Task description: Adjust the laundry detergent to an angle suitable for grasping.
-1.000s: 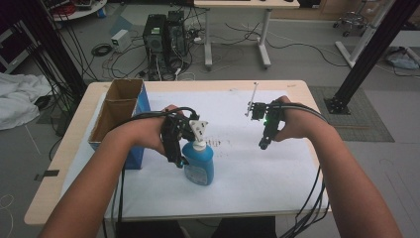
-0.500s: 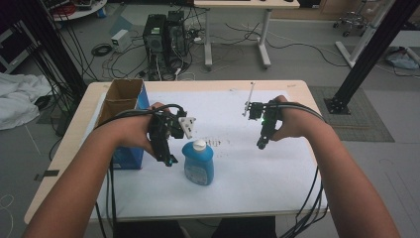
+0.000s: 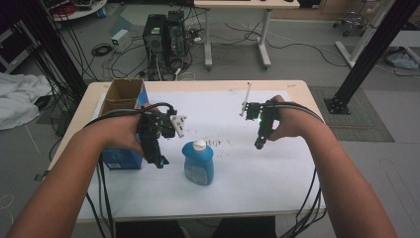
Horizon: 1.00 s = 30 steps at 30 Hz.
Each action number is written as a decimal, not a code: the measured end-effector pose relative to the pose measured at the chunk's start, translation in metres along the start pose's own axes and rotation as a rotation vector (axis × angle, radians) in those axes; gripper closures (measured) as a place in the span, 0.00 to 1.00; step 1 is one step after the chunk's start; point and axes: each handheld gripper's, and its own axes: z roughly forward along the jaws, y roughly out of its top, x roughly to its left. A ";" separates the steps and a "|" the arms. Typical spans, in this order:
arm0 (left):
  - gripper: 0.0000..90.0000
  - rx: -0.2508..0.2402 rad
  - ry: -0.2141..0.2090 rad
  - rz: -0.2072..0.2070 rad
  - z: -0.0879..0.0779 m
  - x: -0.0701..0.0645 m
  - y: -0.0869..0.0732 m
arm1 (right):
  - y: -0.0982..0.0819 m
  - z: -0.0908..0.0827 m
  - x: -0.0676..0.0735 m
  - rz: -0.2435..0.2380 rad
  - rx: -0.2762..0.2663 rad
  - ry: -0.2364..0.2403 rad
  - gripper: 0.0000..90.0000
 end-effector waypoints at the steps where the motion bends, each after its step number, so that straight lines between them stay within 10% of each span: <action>1: 0.20 0.000 0.000 0.000 0.000 0.000 0.000 | 0.000 0.000 0.000 0.000 0.000 0.000 0.14; 30: 0.15 0.051 0.059 0.031 -0.011 -0.015 -0.011 | 0.008 0.000 0.006 0.004 0.006 0.003 0.14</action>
